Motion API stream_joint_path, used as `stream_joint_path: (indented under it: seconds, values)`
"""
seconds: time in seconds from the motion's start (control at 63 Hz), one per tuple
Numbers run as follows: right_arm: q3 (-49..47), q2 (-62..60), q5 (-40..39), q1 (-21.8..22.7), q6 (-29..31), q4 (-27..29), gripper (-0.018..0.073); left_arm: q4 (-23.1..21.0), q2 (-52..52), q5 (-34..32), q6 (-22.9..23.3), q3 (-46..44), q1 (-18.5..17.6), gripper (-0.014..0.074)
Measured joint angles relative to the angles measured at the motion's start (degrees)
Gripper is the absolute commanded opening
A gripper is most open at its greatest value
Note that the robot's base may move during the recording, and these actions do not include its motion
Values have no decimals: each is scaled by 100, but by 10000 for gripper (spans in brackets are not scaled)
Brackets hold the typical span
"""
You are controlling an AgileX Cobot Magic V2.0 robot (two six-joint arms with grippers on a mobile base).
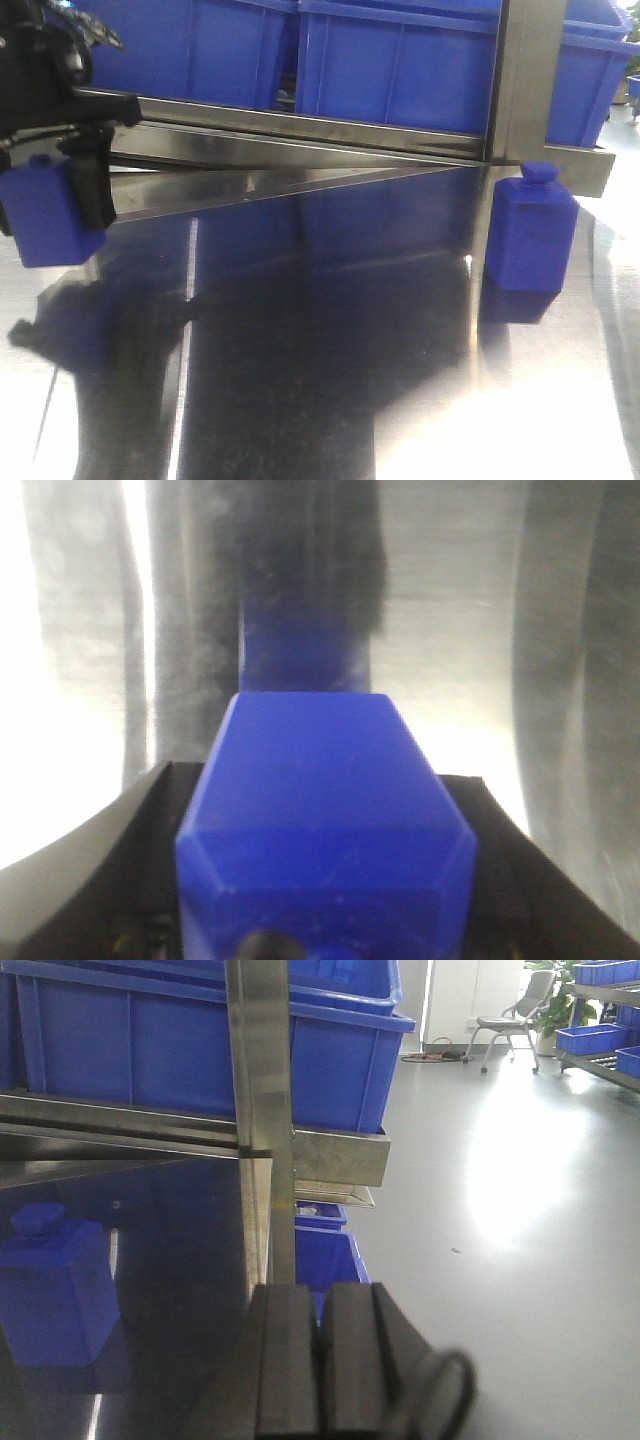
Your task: Pick and sort blue part to right shelf
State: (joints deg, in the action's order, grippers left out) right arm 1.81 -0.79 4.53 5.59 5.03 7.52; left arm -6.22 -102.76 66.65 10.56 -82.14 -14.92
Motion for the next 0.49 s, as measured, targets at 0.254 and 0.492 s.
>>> stream_joint_path:
  seconds: [0.254, 0.492]
  values:
    - [0, 0, 0, 0, 0, 0, 65, 305, 1433, -62, -548, 0, -19, 314]
    - [0, 0, 0, 0, 0, 56, 65, 506, 3465, -847, -893, 781, -19, 314]
